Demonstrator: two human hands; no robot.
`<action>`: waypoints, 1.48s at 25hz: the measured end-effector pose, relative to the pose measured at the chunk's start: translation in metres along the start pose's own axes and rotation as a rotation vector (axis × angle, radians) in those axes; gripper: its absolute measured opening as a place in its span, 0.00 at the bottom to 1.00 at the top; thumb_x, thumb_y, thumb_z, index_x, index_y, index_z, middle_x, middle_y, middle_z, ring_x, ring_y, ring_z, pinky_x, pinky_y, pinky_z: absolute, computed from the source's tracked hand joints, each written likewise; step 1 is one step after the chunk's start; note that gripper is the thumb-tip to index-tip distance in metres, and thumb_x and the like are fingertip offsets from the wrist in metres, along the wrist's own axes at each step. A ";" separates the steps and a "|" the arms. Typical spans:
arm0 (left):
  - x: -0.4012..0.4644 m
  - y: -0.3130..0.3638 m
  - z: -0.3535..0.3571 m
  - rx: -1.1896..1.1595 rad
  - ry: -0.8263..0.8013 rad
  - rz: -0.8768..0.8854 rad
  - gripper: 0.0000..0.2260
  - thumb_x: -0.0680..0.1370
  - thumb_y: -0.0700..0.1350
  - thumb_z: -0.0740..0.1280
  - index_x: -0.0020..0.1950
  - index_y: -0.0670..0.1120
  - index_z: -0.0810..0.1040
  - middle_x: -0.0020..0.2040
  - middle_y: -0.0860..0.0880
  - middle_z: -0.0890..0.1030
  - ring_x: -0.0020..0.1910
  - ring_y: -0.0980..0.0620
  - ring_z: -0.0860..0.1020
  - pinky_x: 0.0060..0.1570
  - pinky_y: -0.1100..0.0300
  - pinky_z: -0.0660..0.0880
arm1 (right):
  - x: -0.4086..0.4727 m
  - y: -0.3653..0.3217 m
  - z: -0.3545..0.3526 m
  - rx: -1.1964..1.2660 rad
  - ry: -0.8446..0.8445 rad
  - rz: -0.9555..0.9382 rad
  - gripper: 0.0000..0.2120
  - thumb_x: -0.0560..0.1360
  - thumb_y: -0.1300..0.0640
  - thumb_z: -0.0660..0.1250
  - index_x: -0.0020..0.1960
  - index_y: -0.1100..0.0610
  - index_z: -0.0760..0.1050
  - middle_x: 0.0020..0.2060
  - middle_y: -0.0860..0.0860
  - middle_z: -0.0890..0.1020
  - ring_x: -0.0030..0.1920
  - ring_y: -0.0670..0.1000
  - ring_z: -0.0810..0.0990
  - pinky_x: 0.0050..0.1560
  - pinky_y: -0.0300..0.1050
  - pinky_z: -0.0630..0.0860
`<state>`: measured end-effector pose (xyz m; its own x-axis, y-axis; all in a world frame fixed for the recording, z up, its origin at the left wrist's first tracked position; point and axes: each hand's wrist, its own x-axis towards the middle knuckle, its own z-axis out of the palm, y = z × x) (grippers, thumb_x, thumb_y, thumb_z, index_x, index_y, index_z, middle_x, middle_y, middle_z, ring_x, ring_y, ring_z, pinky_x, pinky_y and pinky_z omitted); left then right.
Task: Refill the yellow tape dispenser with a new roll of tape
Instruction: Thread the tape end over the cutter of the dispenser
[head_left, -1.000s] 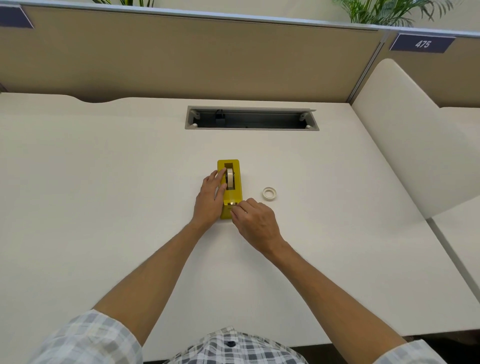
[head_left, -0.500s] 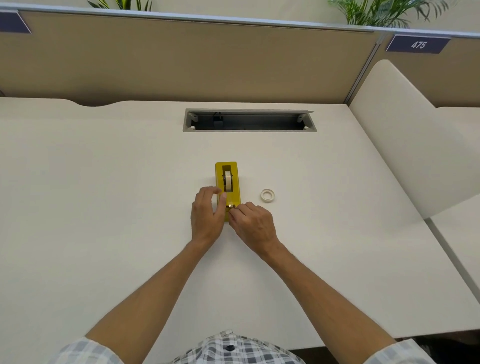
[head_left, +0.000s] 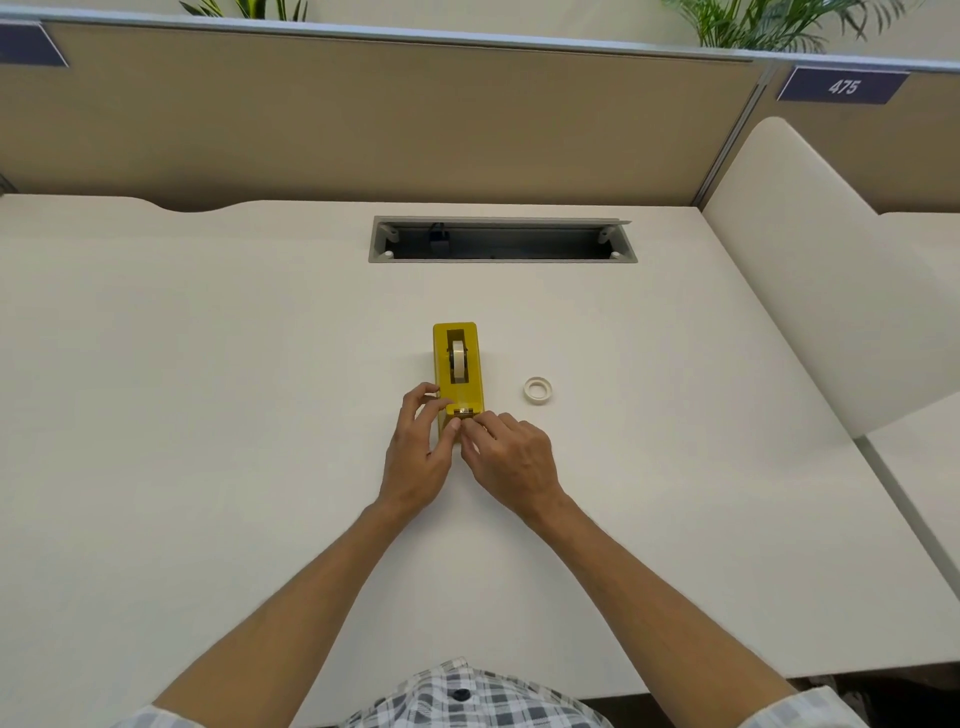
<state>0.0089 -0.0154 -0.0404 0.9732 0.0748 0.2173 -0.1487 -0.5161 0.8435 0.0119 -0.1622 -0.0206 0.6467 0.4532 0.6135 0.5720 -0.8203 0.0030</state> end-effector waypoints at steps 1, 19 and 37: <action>0.000 0.000 0.000 0.006 0.002 0.006 0.11 0.80 0.44 0.65 0.61 0.44 0.76 0.69 0.47 0.70 0.66 0.51 0.72 0.61 0.57 0.73 | -0.001 0.000 0.000 0.009 0.004 0.001 0.05 0.76 0.55 0.70 0.47 0.57 0.82 0.38 0.51 0.84 0.32 0.50 0.80 0.27 0.42 0.72; 0.002 -0.006 -0.006 0.223 -0.037 0.097 0.18 0.78 0.57 0.60 0.63 0.47 0.74 0.70 0.47 0.69 0.60 0.50 0.76 0.47 0.63 0.76 | -0.002 0.008 -0.004 0.240 -0.054 0.361 0.15 0.76 0.48 0.70 0.58 0.55 0.78 0.51 0.48 0.82 0.42 0.47 0.81 0.31 0.42 0.78; 0.002 0.002 -0.013 0.270 -0.068 0.100 0.17 0.79 0.52 0.65 0.64 0.45 0.75 0.69 0.46 0.70 0.53 0.47 0.78 0.43 0.62 0.74 | 0.019 0.023 -0.012 0.316 -0.299 0.303 0.15 0.77 0.47 0.68 0.58 0.54 0.81 0.53 0.47 0.83 0.48 0.49 0.81 0.39 0.42 0.76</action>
<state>0.0087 -0.0053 -0.0322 0.9668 -0.0406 0.2522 -0.2016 -0.7274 0.6559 0.0310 -0.1770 0.0004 0.8960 0.3295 0.2976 0.4312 -0.8056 -0.4062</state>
